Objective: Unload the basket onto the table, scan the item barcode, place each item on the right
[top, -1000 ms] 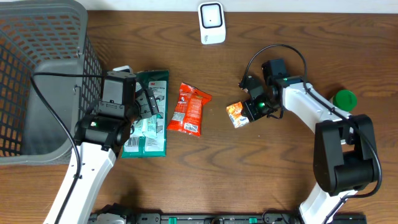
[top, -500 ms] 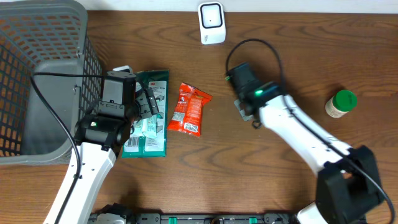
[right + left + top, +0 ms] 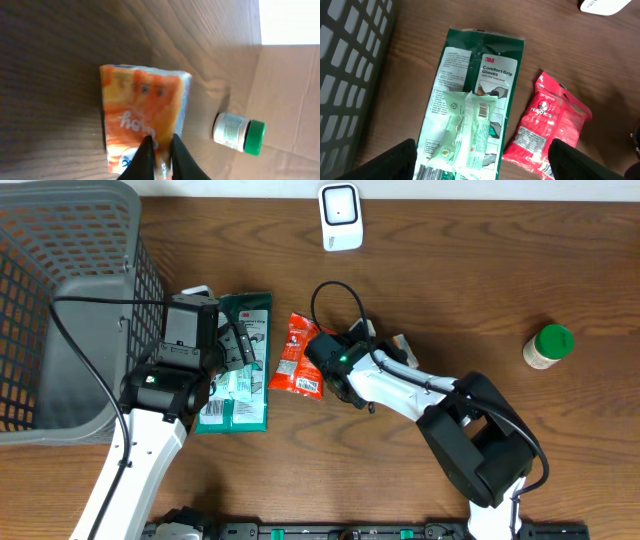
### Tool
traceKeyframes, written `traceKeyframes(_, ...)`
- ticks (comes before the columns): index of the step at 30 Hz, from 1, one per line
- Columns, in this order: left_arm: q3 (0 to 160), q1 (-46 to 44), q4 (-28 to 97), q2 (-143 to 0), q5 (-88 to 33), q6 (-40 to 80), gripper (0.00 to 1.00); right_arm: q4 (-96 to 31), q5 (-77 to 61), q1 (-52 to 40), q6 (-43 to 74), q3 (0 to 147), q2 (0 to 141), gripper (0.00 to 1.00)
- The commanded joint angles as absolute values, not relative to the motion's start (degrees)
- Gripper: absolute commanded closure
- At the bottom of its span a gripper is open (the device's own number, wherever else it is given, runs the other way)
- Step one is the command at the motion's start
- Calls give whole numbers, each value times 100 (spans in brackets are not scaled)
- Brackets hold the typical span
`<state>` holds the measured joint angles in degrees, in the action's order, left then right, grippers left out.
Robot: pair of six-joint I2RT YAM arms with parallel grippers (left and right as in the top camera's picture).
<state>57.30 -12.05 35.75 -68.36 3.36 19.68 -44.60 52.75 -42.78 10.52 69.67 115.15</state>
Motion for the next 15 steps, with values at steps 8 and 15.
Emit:
traceKeyframes(8,5841,-1186,3575,-6816,349,1977,16,-4440,5238,-4318,1216,7000,11509,71)
traceKeyframes(15,5841,-1186,3573,-6816,349,1977,16,-4475,4729,-4313,1098,7303,11430,59)
